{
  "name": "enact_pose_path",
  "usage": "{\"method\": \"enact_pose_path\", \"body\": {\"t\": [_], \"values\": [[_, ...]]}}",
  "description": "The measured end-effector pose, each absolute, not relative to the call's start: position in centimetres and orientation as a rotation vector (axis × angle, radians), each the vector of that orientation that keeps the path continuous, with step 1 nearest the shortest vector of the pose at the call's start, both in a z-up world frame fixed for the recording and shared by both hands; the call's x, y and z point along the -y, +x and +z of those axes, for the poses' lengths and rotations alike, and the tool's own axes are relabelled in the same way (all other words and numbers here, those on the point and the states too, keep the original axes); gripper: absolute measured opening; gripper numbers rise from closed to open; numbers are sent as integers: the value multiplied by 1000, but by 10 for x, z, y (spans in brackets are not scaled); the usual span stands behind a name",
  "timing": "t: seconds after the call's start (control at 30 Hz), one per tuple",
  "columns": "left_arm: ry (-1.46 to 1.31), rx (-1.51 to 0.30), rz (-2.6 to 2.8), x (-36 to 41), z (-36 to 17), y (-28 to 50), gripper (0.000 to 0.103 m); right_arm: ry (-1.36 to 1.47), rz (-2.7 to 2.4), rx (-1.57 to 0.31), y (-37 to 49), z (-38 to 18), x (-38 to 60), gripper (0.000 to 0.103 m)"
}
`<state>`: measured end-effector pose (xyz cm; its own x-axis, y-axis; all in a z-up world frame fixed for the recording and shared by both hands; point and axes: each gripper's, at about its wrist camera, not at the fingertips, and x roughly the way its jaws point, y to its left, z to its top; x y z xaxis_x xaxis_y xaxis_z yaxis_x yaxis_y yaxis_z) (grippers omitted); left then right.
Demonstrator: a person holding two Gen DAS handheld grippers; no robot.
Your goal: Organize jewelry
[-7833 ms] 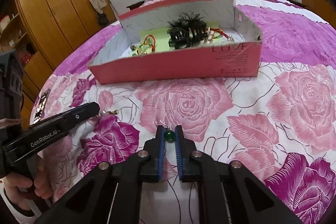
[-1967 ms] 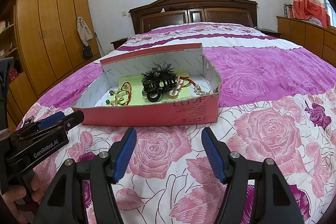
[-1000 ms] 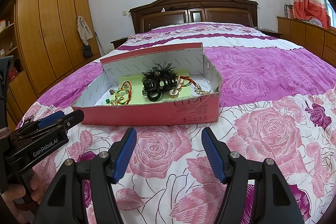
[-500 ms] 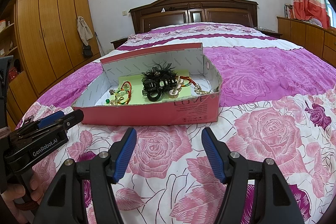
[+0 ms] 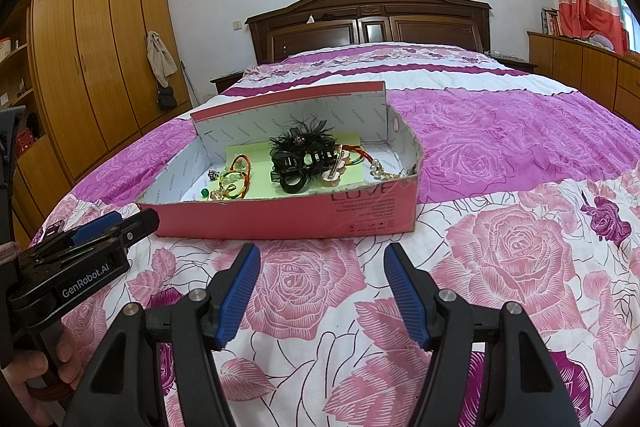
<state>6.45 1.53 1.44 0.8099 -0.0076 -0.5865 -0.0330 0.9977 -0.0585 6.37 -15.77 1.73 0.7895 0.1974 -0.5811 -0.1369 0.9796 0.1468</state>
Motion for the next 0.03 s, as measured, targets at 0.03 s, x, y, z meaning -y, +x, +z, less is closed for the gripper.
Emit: {"method": "enact_pose_path", "body": {"t": [0.03], "values": [[-67,-627,13,-15,14,65,48,98,180,-636,64,17,158,67]]}}
